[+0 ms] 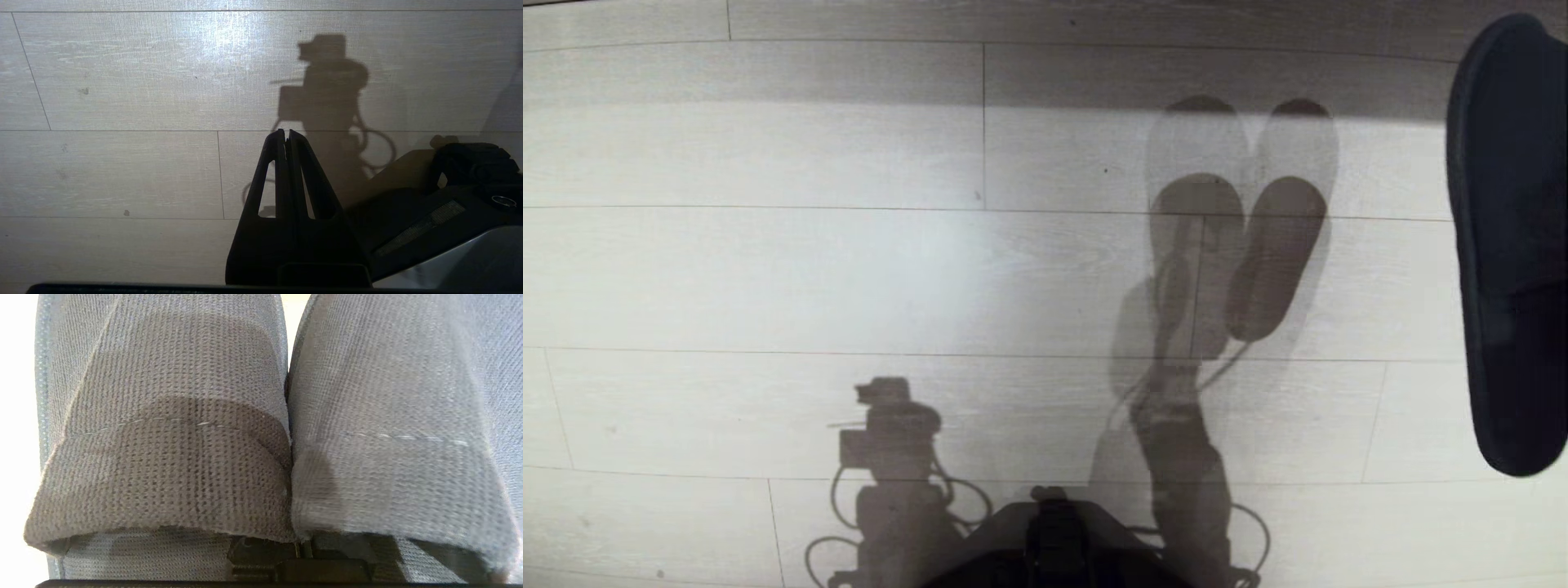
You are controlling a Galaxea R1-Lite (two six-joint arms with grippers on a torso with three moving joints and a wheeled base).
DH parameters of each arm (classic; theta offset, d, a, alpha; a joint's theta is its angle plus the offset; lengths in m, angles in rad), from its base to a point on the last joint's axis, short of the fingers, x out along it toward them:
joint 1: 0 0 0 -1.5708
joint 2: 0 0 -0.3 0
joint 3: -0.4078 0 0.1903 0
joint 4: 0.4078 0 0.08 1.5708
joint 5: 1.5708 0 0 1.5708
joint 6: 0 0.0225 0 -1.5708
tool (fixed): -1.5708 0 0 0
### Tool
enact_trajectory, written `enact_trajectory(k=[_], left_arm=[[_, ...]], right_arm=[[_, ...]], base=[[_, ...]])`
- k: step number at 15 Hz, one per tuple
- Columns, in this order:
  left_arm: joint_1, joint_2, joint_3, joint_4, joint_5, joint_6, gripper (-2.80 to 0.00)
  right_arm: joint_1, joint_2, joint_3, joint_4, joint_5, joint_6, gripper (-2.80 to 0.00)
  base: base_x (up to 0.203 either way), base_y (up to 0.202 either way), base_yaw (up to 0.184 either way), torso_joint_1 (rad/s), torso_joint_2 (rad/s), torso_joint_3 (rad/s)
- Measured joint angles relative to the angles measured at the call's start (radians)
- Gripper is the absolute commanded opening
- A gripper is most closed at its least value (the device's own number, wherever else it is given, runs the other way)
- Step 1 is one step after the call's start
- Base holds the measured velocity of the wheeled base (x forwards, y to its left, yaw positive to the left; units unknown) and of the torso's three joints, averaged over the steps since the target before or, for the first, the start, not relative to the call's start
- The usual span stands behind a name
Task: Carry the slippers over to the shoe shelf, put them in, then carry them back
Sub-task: Place the slippers into the shoe cabinet
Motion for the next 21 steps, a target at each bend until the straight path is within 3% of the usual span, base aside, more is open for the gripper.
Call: enact_trajectory(k=[7,9,11,15,19,21], left_arm=[[0.0,0.0,0.0,0.0,0.0,-0.001,-2.8],[0.0,0.0,0.0,0.0,0.0,-0.001,-2.8],[0.0,0.0,0.0,0.0,0.0,-0.001,-2.8],[0.0,0.0,0.0,0.0,0.0,-0.001,-2.8],[0.0,0.0,0.0,0.0,0.0,-0.001,-2.8],[0.0,0.0,0.0,0.0,0.0,-0.001,-2.8]], right_arm=[[-0.06,-0.525,0.265,0.344,0.04,0.086,-2.8],[-0.077,-0.634,0.33,0.468,0.081,0.09,-2.8],[-0.083,-0.702,0.393,0.508,0.097,0.077,-2.8],[-0.065,-0.849,0.427,0.686,0.099,0.065,-2.8],[-0.059,-0.949,0.427,0.893,0.033,0.085,-2.8],[-0.058,-0.964,0.427,0.89,0.029,0.097,-2.8]], base=[[0.0,0.0,0.0,0.0,0.0,0.0],[0.0,0.0,0.0,0.0,0.0,0.0],[0.0,0.0,0.0,0.0,0.0,0.0],[0.0,0.0,0.0,0.0,0.0,0.0],[0.0,0.0,0.0,0.0,0.0,0.0],[0.0,0.0,0.0,0.0,0.0,0.0]])
